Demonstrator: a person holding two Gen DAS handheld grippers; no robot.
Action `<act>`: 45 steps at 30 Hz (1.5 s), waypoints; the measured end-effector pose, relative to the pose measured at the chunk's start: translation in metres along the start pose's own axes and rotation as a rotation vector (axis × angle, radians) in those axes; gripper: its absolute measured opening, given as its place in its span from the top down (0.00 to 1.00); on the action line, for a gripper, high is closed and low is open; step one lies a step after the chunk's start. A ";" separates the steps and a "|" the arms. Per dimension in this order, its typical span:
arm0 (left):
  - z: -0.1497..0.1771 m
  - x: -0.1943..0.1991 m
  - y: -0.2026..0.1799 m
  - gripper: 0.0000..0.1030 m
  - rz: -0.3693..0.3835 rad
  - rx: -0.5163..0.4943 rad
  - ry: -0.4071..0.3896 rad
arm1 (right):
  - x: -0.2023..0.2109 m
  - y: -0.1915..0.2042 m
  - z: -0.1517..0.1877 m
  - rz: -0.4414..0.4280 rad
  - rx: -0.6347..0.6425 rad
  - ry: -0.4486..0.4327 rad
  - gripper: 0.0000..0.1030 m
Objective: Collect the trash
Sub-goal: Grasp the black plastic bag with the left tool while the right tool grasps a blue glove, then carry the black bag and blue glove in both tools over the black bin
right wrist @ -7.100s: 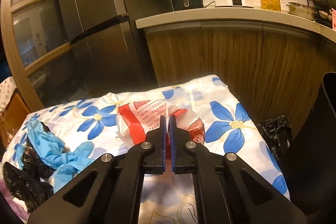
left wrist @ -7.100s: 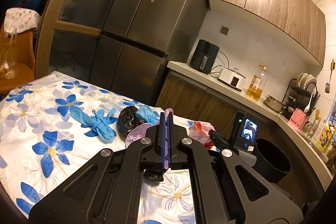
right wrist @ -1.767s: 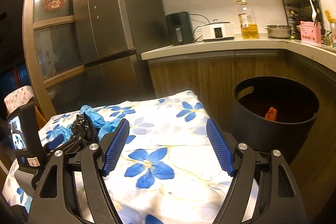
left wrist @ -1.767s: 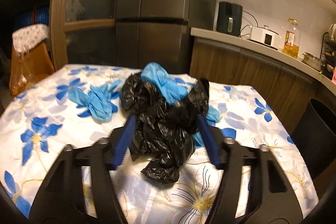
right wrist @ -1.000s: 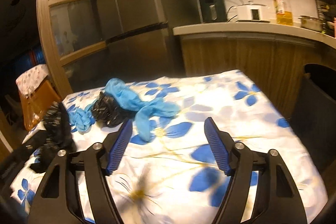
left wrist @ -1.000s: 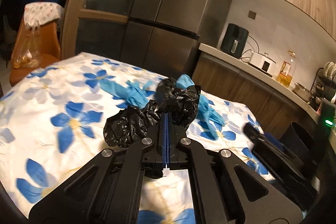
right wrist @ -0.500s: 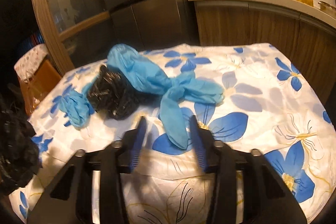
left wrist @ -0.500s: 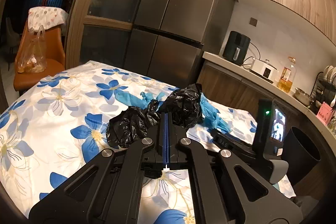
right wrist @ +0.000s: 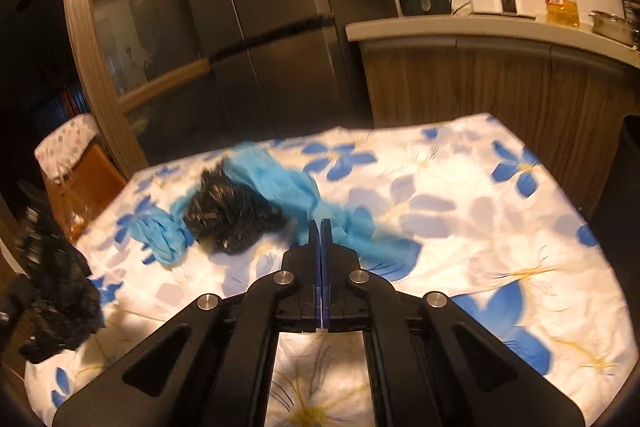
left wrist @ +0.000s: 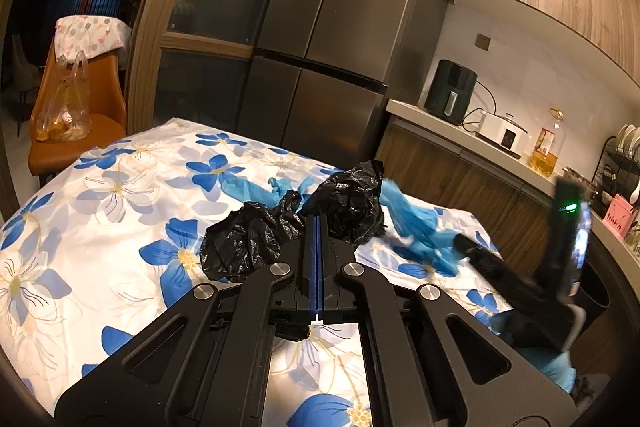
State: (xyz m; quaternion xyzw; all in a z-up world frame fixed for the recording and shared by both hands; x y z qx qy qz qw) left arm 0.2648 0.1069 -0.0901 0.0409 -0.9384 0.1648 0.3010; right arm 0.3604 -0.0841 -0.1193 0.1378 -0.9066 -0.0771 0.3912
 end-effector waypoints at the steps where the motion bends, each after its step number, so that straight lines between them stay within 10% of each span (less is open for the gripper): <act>1: 0.000 0.002 -0.002 1.00 0.002 -0.003 -0.001 | 0.011 -0.002 -0.003 -0.006 -0.004 -0.021 0.99; 45: 0.045 0.006 -0.252 1.00 0.206 -0.333 0.057 | 0.229 -0.176 0.004 0.133 -0.164 -0.298 0.99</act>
Point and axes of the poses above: each gripper's, at about its wrist camera, not at the fingertips, and x roughly against the way its jaws point, y to its left, z to its underside, the point moved 10 cm from there along -x, roughly the way its jaws point, and after that the axes turned 15 degrees about y, right-handed, at the moved point
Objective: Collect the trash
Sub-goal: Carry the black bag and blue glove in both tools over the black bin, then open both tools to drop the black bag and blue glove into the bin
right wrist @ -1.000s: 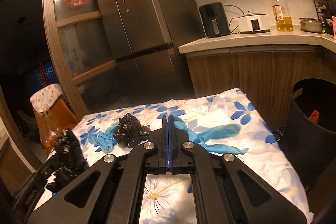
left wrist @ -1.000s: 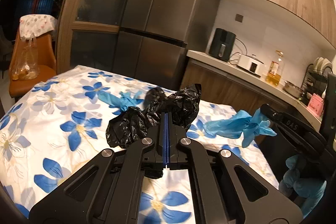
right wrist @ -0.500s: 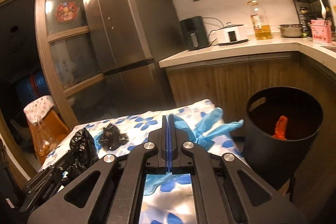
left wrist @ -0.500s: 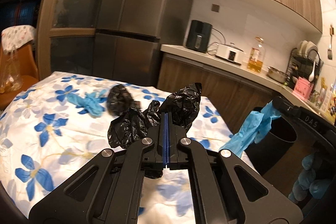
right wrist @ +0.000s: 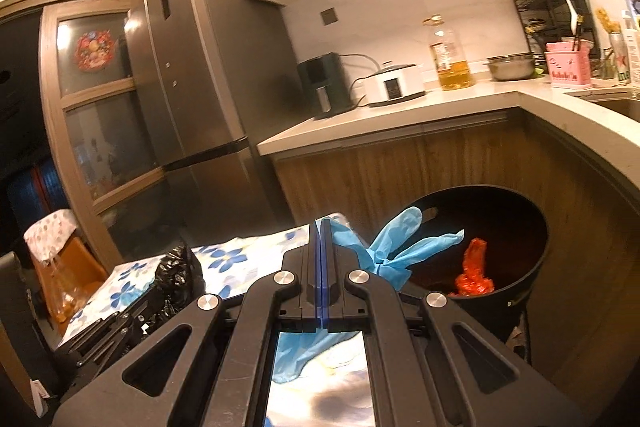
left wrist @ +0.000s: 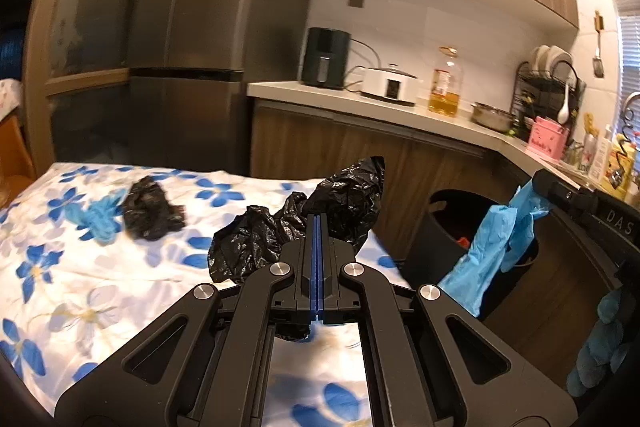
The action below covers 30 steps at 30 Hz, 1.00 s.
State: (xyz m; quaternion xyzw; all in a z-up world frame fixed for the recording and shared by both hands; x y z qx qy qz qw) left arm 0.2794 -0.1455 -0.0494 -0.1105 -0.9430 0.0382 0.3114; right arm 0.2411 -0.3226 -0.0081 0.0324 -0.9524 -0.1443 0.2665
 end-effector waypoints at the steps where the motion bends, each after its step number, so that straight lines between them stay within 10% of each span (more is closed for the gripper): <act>1: -0.002 -0.002 -0.006 1.00 0.005 -0.008 0.000 | 0.001 -0.005 -0.002 0.009 -0.005 -0.005 0.99; 30: -0.060 -0.099 -0.198 1.00 0.239 -0.218 0.024 | -0.019 -0.147 -0.063 0.230 -0.122 -0.033 0.99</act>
Point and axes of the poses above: each gripper's, at about its wrist camera, not at the fingertips, and x roughly against the way its jaws point, y to its left, z to its underside, the point moved 10 cm from there along -x, roughly the way its jaws point, and after that the axes turned 15 degrees about y, right-handed, at the moved point
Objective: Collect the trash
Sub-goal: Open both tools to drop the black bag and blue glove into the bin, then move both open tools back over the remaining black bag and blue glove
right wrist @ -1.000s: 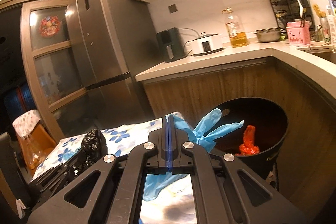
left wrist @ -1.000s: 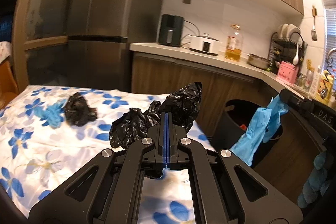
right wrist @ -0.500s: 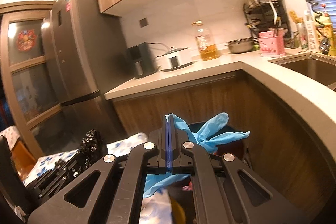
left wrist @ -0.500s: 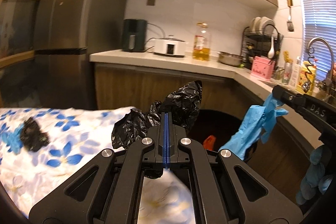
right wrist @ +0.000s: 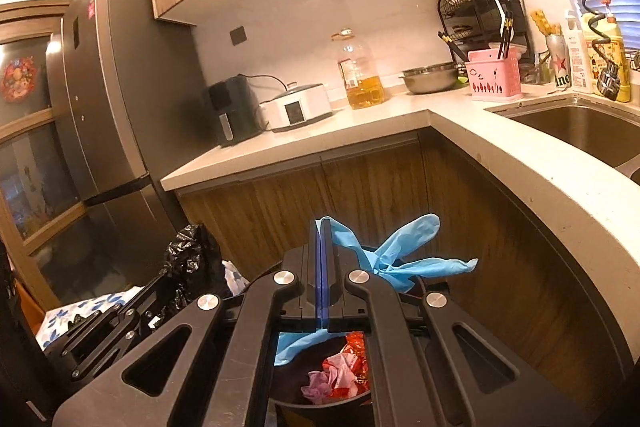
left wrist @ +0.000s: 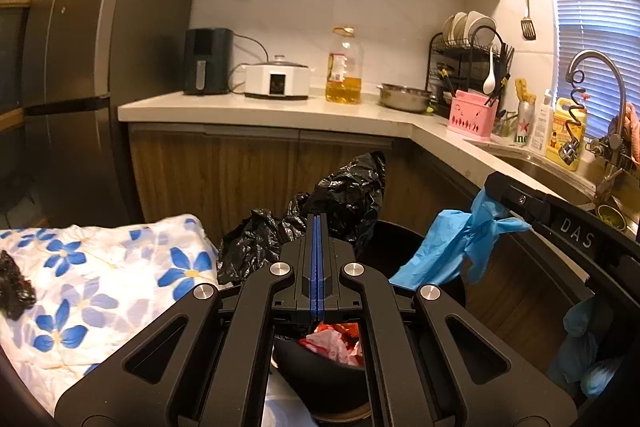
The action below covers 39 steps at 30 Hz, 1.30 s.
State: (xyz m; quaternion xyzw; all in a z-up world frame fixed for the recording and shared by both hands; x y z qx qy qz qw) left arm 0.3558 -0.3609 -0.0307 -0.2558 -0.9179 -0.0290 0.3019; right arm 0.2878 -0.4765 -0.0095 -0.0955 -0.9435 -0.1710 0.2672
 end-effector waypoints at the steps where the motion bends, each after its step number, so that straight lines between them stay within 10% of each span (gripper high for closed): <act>1: 0.001 -0.003 0.001 1.00 0.010 0.003 0.005 | -0.003 -0.002 0.000 0.000 -0.003 0.005 0.99; 13: 0.004 -0.042 -0.009 1.00 0.061 -0.010 0.052 | -0.030 -0.014 0.003 -0.005 -0.016 0.062 0.98; 15: 0.005 -0.046 -0.007 0.99 0.051 -0.009 0.062 | -0.033 -0.014 0.003 -0.006 -0.016 0.071 0.84; 17: 0.005 -0.048 -0.003 0.83 0.049 0.000 0.068 | -0.034 -0.014 0.004 -0.013 -0.020 0.075 0.68; 23: 0.013 -0.048 0.013 0.45 0.036 0.030 0.066 | -0.035 -0.019 0.009 -0.002 -0.034 0.081 0.67; 39: 0.045 0.040 0.082 0.11 -0.158 0.135 -0.025 | 0.004 0.014 0.046 0.030 0.028 0.037 0.25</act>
Point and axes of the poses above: each gripper's, at about its wrist camera, not at the fingertips, and x roughly against the way its jaws point, y to its left, z to its underside, the point moved 10 cm from there along -x, roughly the way its jaws point, and after that the axes turned 15 degrees about y, right-handed, at the moved point
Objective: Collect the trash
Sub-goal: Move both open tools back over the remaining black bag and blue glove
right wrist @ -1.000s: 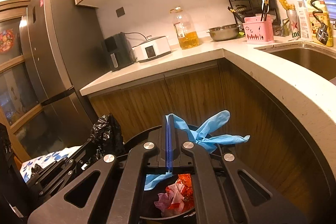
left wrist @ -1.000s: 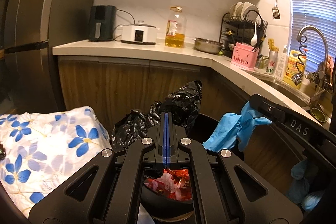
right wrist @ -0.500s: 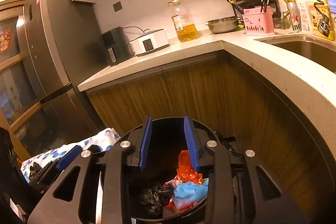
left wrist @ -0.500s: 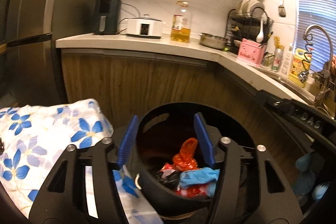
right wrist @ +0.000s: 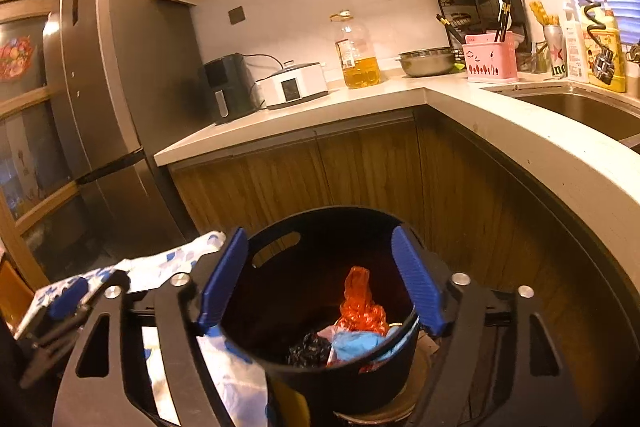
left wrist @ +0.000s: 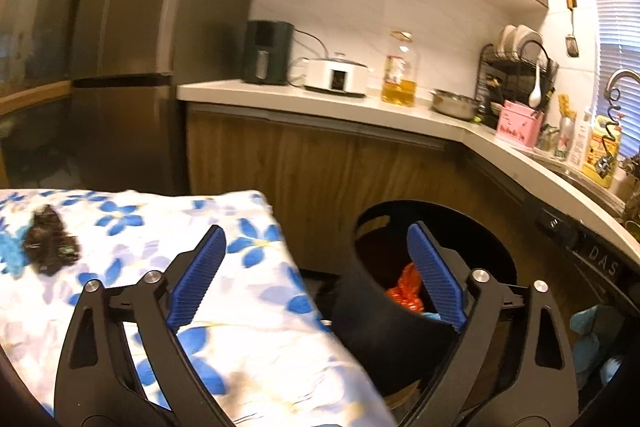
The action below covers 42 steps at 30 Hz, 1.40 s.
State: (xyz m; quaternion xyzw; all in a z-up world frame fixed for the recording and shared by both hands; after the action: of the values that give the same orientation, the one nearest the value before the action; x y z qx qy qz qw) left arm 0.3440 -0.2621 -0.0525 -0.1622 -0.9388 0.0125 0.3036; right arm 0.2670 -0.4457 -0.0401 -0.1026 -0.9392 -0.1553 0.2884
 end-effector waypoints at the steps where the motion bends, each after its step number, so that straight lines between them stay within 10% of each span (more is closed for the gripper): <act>1: 0.002 0.006 0.007 0.09 -0.018 0.006 -0.008 | 0.002 0.003 0.003 0.000 0.000 -0.003 0.24; 42: 0.084 0.120 0.276 0.06 -0.428 0.308 -0.038 | -0.024 0.238 0.112 -0.240 0.205 0.117 0.19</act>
State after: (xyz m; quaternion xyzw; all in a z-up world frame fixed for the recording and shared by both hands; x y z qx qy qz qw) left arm 0.2860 0.0434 -0.0868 0.0885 -0.9444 0.0938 0.3025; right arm 0.2967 -0.1871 -0.0863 0.0498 -0.9372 -0.0978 0.3309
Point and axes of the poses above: each gripper's, at about its wrist camera, not at the fingertips, and x roughly against the way its jaws point, y to its left, z to its underside, the point moved 10 cm from there along -x, roughly the way its jaws point, and after that the axes turned 15 degrees about y, right-handed, at the moved point
